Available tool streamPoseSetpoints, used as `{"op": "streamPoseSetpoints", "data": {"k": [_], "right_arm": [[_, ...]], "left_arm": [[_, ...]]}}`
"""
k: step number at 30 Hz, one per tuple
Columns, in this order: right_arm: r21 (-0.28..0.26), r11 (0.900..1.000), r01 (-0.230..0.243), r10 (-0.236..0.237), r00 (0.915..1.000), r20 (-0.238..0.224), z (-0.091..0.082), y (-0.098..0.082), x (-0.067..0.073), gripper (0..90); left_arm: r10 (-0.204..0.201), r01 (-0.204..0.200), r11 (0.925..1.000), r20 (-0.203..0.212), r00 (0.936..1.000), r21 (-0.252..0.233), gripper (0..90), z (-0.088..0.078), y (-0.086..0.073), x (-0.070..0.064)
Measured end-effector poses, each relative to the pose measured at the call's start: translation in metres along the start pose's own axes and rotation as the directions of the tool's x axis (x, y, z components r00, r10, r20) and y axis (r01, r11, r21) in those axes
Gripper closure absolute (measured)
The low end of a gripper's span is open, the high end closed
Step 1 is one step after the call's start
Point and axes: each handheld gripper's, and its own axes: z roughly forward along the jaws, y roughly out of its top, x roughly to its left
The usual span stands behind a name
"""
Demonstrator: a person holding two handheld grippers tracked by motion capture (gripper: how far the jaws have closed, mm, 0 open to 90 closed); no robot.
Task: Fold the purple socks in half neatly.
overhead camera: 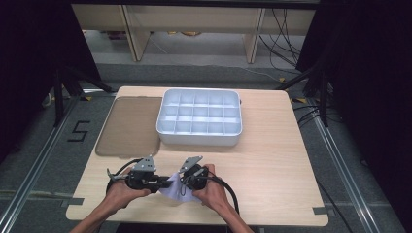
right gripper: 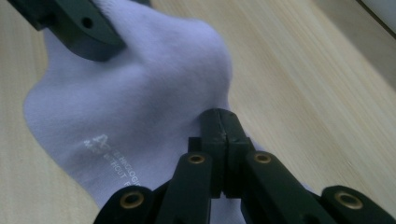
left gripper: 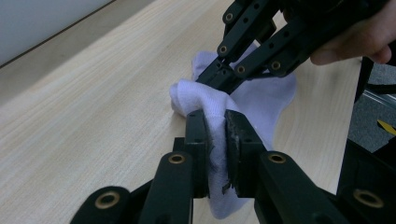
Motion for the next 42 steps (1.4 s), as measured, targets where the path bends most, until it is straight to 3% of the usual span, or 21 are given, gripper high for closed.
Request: {"op": "streamPoseSetpoints", "data": {"k": [4, 6, 7, 10, 12, 13, 15, 16, 17, 19, 21, 26, 31, 34, 42], "right_arm": [[-0.043, 0.998, -0.036, 0.036, 0.9992, 0.014, -0.019, -0.003, -0.003, 90.0], [-0.064, 0.998, -0.026, 0.027, 0.9994, 0.021, -0.027, -0.007, -0.005, 90.0], [-0.064, 0.997, -0.035, 0.037, 0.9989, 0.029, -0.036, -0.012, -0.007, 90.0], [-0.042, 0.997, -0.065, 0.068, 0.9959, 0.061, -0.053, -0.039, -0.013, 90.0], [-0.029, 0.997, -0.071, 0.073, 0.9958, 0.056, -0.053, -0.046, -0.014, 90.0], [0.005, 0.996, -0.085, 0.085, 0.9954, 0.045, -0.049, -0.055, -0.017, 90.0], [0.008, 0.990, -0.144, 0.143, 0.9880, 0.058, -0.045, -0.058, -0.015, 90.0], [0.008, 0.990, -0.144, 0.143, 0.9880, 0.058, -0.045, -0.058, -0.015, 90.0], [0.010, 0.996, -0.089, 0.088, 0.9958, 0.026, -0.045, -0.056, -0.018, 90.0], [-0.001, 0.995, -0.095, 0.095, 0.9950, 0.028, -0.043, -0.056, -0.017, 90.0], [0.023, 0.991, -0.135, 0.134, 0.9897, 0.051, -0.046, -0.056, -0.016, 90.0], [0.011, 0.993, -0.117, 0.116, 0.9926, 0.036, -0.045, -0.056, -0.017, 90.0], [0.002, 0.992, -0.124, 0.124, 0.9916, 0.037, -0.044, -0.057, -0.016, 90.0], [0.009, 0.993, -0.114, 0.114, 0.9930, 0.033, -0.045, -0.056, -0.017, 90.0], [0.001, 0.991, -0.131, 0.131, 0.9912, 0.016, -0.045, -0.057, -0.018, 89.3]], "left_arm": [[-0.034, 0.034, 0.9994, 0.008, 0.9994, -0.004, 79.8, 0.000, 0.000, -0.001], [-0.036, 0.036, 0.9994, 0.015, 0.9992, -0.002, 79.7, 0.000, 0.000, -0.001], [-0.020, 0.020, 0.9998, 0.016, 0.9997, 0.004, 79.7, 0.000, 0.001, -0.001], [-0.040, 0.040, 0.9992, 0.025, 0.9989, 0.003, 79.5, 0.002, 0.002, -0.004], [-0.037, 0.037, 0.9993, 0.030, 0.9989, 0.004, 79.3, 0.002, 0.003, -0.003], [-0.067, 0.067, 0.9977, 0.040, 0.9970, -0.011, 79.3, 0.005, 0.005, -0.004], [-0.077, 0.078, 0.9967, 0.035, 0.9964, -0.022, 79.3, 0.007, 0.008, -0.003], [-0.077, 0.078, 0.9967, 0.035, 0.9964, -0.022, 79.3, 0.007, 0.008, -0.003], [-0.088, 0.089, 0.9957, 0.034, 0.9955, -0.025, 79.3, 0.010, 0.011, -0.006], [-0.079, 0.080, 0.9966, 0.034, 0.9963, -0.022, 79.2, 0.012, 0.013, -0.007], [-0.081, 0.081, 0.9966, 0.030, 0.9963, -0.010, 79.0, 0.018, 0.015, -0.010], [-0.076, 0.075, 0.9971, 0.027, 0.9968, 0.012, 78.7, 0.031, 0.018, -0.009], [-0.126, 0.126, 0.9920, 0.020, 0.9918, 0.016, 78.1, 0.043, 0.019, -0.007], [-0.117, 0.117, 0.9929, 0.022, 0.9929, 0.022, 77.8, 0.047, 0.020, -0.008], [-0.155, 0.154, 0.9879, 0.042, 0.9871, 0.019, 66.6, 0.056, 0.023, -0.009]]}}
